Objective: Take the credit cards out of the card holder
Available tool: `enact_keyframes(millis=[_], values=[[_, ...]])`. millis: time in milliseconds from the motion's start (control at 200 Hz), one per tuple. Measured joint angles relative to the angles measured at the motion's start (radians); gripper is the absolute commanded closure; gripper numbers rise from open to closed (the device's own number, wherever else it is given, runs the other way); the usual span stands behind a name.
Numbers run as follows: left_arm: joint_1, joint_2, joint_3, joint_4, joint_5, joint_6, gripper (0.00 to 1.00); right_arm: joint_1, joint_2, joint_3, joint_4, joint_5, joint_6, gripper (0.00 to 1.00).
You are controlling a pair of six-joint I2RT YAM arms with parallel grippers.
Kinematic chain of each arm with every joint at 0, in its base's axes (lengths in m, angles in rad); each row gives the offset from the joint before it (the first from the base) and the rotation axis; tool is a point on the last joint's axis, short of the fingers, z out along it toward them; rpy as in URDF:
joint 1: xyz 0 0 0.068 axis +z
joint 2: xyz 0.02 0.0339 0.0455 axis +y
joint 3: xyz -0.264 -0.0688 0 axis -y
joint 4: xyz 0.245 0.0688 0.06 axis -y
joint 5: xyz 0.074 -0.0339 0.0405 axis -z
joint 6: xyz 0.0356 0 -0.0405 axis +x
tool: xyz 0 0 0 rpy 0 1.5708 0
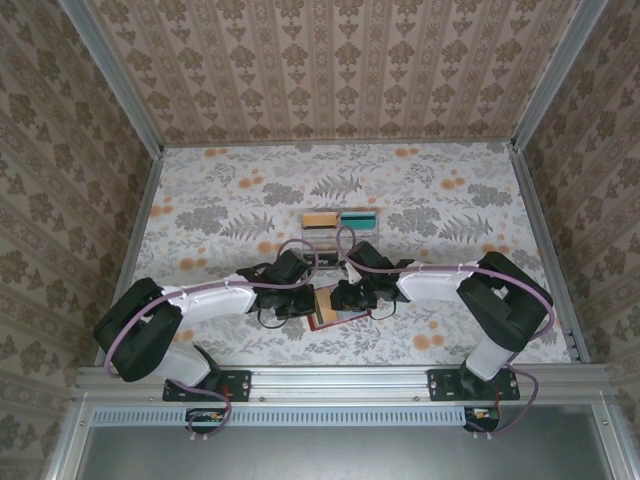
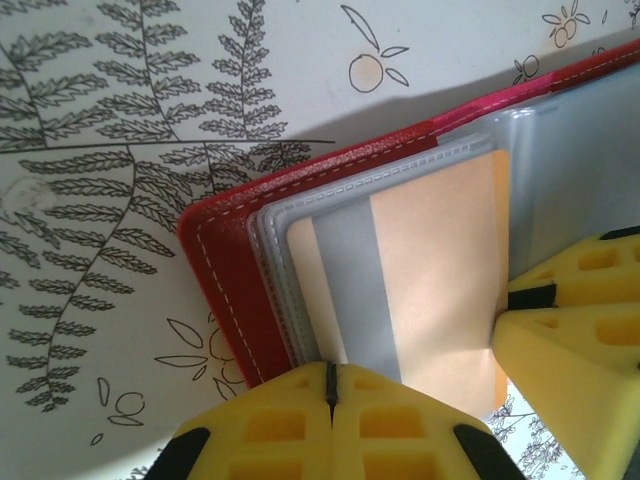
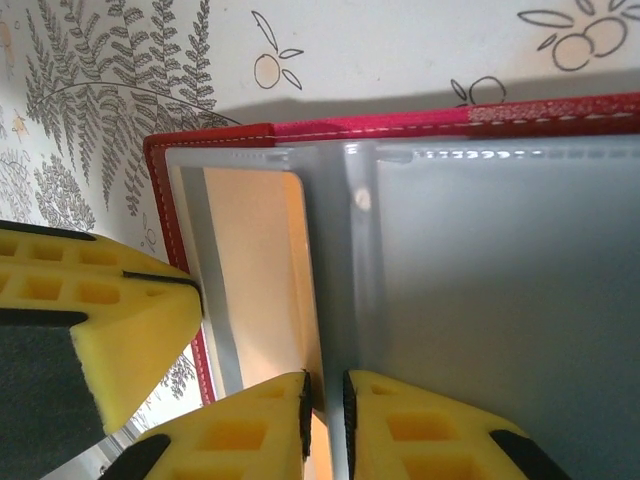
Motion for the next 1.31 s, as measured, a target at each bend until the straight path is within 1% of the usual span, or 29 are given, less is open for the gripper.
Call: enact_keyframes(millis=[60, 120, 345, 695, 705, 750, 780, 930, 1035, 1090, 1205, 1305], values=[[0.0, 0.0, 0.0, 0.0, 0.0, 0.0, 1.0, 0.001, 0.005, 0.002, 0.005, -0.004, 0.003, 0.9], [0.0, -0.002, 0.0, -0.002, -0.001, 0.0, 1.0, 0.002, 0.005, 0.002, 0.005, -0.007, 0.001, 1.0], [0.005, -0.008, 0.0, -0.01, -0.001, 0.002, 1.0, 0.0, 0.003, 0.003, 0.002, -0.005, 0.001, 1.0], [0.005, -0.013, -0.006, -0.019, 0.0, 0.01, 1.0, -0.041, -0.047, -0.029, -0.003, 0.007, 0.001, 1.0], [0.005, -0.013, -0.006, -0.02, -0.001, 0.011, 1.0, -0.041, -0.047, -0.029, -0.003, 0.007, 0.001, 0.99], [0.005, -0.013, -0.006, -0.02, -0.001, 0.011, 1.0, -0.042, -0.047, -0.03, -0.002, 0.006, 0.001, 0.86], [0.005, -0.013, -0.006, -0.019, 0.0, 0.014, 1.0, -0.042, -0.047, -0.03, -0.002, 0.006, 0.0, 0.83], [0.005, -0.013, -0.006, -0.019, 0.0, 0.019, 1.0, -0.042, -0.035, -0.03, 0.017, -0.011, 0.002, 0.78], [0.005, -0.013, -0.006, -0.019, 0.001, 0.022, 1.0, -0.042, -0.003, -0.03, 0.039, -0.028, 0.002, 0.78], [0.005, -0.013, -0.006, -0.019, 0.001, 0.022, 1.0, -0.042, 0.005, -0.03, 0.052, -0.042, 0.002, 0.8], [0.005, -0.013, -0.006, -0.019, 0.003, 0.026, 1.0, -0.042, 0.012, -0.03, 0.063, -0.055, 0.004, 0.88], [0.005, -0.013, -0.006, -0.019, 0.004, 0.032, 1.0, -0.043, 0.012, -0.03, 0.072, -0.066, 0.004, 1.0]])
